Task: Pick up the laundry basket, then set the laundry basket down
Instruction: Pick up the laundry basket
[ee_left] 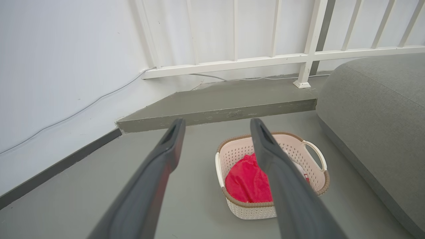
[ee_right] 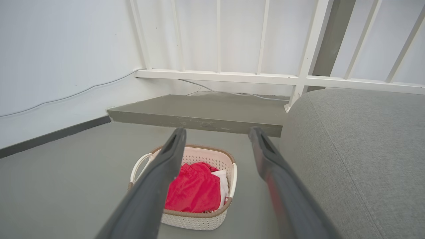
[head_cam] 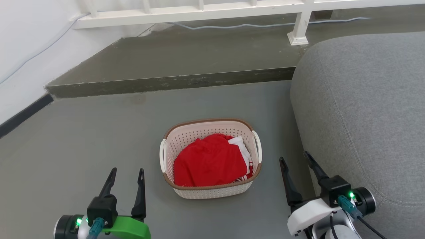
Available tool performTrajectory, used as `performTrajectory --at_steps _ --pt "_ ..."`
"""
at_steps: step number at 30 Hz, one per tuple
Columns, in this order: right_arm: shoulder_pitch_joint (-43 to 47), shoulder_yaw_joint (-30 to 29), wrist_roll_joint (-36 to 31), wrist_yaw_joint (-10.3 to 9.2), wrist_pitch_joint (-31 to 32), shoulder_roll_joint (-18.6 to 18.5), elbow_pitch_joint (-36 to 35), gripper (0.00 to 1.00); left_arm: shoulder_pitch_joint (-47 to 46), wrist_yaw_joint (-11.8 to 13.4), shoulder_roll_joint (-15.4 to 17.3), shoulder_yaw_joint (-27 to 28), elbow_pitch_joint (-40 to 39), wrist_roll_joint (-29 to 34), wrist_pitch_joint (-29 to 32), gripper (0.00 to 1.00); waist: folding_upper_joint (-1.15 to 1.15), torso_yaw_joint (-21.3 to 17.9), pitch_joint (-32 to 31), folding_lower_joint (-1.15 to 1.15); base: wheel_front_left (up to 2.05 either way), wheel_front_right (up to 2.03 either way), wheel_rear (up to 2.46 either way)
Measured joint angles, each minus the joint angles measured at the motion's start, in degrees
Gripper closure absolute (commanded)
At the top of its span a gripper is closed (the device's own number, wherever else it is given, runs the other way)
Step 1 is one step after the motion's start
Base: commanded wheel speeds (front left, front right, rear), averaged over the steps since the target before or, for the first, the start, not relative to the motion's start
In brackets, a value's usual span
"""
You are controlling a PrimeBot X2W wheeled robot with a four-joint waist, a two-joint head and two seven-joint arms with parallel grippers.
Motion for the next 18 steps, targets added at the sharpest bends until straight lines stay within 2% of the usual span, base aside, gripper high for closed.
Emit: performTrajectory --at_steps 18 --pt "0.0 -0.57 0.96 0.0 0.0 0.22 -1.02 0.0 -0.01 -0.2 -0.23 0.83 -0.25 0.0 0.0 0.0 0.0 -0.05 1.58 0.0 0.0 0.0 0.0"
